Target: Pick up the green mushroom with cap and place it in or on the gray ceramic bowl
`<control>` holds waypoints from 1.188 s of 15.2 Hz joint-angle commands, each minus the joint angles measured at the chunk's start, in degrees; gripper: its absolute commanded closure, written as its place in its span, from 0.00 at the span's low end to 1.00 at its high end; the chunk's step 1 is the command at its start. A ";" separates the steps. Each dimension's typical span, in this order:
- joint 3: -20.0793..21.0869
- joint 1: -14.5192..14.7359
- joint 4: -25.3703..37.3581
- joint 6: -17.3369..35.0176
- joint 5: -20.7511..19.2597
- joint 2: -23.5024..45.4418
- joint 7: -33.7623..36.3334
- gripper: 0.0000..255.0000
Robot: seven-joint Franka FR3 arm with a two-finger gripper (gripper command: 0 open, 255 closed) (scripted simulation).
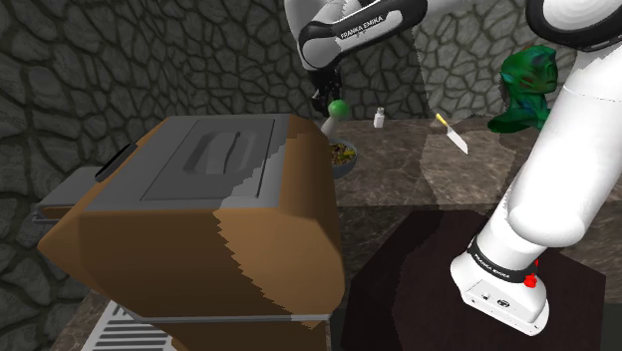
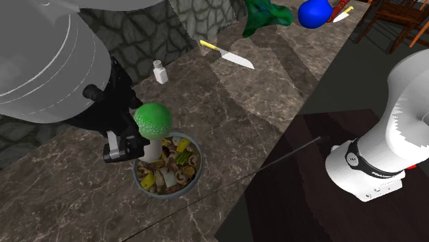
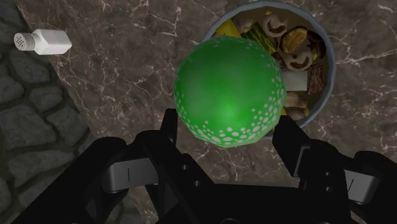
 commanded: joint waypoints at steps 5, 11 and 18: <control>-0.12 -0.11 -2.96 3.97 -0.63 1.20 1.50 1.00; -0.22 -0.17 -4.67 6.46 -1.10 2.15 2.50 1.00; -0.23 -0.18 -4.39 6.35 -1.09 2.30 2.42 0.00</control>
